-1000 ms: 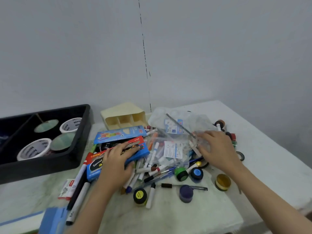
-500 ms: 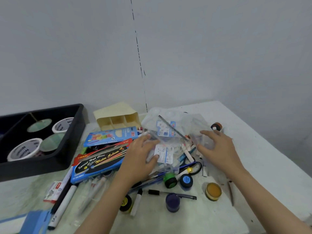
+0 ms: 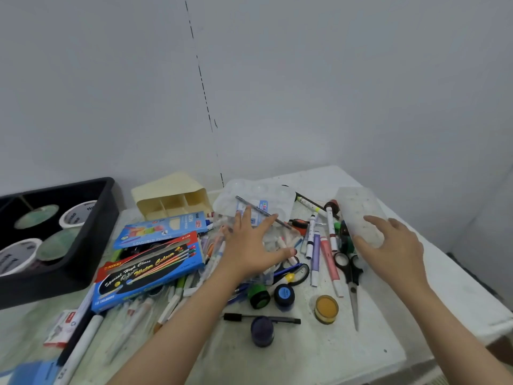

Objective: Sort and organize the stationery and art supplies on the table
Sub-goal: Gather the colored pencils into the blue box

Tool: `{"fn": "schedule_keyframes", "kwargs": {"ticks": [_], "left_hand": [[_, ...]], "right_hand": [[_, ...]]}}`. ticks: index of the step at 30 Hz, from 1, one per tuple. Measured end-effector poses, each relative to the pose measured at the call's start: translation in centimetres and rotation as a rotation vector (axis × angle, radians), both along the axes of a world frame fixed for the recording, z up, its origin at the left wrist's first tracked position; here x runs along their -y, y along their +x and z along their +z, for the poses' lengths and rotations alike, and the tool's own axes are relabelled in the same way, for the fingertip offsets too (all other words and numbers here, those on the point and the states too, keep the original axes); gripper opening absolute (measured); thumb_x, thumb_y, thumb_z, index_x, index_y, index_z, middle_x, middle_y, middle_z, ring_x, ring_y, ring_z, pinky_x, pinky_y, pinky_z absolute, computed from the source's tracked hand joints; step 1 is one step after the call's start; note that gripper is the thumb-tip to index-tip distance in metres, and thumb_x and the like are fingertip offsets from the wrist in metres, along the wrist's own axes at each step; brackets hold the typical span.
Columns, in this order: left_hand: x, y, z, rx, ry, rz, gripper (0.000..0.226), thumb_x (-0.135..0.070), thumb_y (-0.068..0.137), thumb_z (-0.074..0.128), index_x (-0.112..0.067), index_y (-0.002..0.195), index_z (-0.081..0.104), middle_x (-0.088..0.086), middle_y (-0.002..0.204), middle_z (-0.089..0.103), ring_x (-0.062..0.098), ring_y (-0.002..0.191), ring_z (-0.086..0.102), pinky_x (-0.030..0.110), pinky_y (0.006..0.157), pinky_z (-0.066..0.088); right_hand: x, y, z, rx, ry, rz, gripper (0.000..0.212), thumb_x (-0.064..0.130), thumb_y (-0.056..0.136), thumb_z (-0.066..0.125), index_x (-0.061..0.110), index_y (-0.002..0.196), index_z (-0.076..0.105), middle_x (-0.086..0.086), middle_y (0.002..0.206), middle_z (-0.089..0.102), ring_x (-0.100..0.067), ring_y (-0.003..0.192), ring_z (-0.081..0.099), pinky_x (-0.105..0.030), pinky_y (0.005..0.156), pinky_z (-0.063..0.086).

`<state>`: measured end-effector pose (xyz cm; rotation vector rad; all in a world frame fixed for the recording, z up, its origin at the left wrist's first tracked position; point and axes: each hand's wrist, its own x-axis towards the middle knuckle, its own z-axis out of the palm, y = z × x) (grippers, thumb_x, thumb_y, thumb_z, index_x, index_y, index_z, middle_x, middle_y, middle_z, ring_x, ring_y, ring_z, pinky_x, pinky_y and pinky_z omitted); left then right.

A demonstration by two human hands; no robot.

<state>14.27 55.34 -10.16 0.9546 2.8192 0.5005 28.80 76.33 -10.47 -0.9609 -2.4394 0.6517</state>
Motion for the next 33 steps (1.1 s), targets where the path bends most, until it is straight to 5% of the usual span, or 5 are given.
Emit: {"fn": "schedule_keyframes", "kwargs": {"ticks": [12,18,22,27,33], "left_hand": [[0.5,-0.4,0.7,-0.076,-0.073,-0.059,0.058,-0.042,0.088,0.050,-0.044,0.141,0.027,0.010,0.158,0.007,0.030,0.145,-0.004,0.057,0.113,-0.002],[0.6,-0.6,0.0,-0.138,-0.007,0.074,0.041,-0.050,0.085,0.053,-0.033,0.121,0.042,0.008,0.152,0.023,0.028,0.143,0.011,0.055,0.115,0.006],[0.7,-0.4,-0.2,-0.164,0.009,0.117,0.040,-0.041,0.088,0.050,-0.031,0.125,0.040,0.007,0.149,0.027,0.028,0.141,0.015,0.054,0.115,0.009],[0.7,-0.1,0.2,-0.195,0.039,0.132,0.044,-0.014,0.090,0.042,-0.024,0.133,0.040,0.007,0.153,0.022,0.025,0.143,0.011,0.048,0.116,0.000],[1.4,0.4,0.7,-0.226,0.236,0.120,0.046,0.003,0.084,0.043,-0.017,0.124,0.052,0.002,0.137,0.043,0.018,0.130,0.030,0.034,0.111,0.017]], "right_hand": [[-0.9,3.8,-1.1,0.181,-0.018,-0.166,0.053,0.042,0.087,0.056,0.026,0.136,0.047,-0.018,0.143,0.039,-0.036,0.130,0.033,-0.046,0.105,0.026],[-0.5,3.4,-0.7,0.260,0.053,-0.129,0.047,0.049,0.091,0.047,0.031,0.135,0.048,-0.015,0.146,0.036,-0.035,0.132,0.032,-0.045,0.107,0.023],[-0.7,1.5,0.3,0.172,0.115,-0.046,0.038,0.040,0.092,0.050,0.030,0.128,0.057,-0.015,0.149,0.031,-0.032,0.137,0.026,-0.043,0.110,0.016],[-1.8,-3.2,1.7,0.164,0.201,0.069,0.027,0.030,0.091,0.052,0.027,0.113,0.067,-0.011,0.132,0.050,-0.030,0.123,0.038,-0.038,0.099,0.028],[-3.2,-7.6,1.9,0.347,0.077,0.045,0.026,0.033,0.090,0.050,0.020,0.100,0.070,-0.006,0.108,0.064,-0.031,0.108,0.049,-0.036,0.089,0.038]]}}
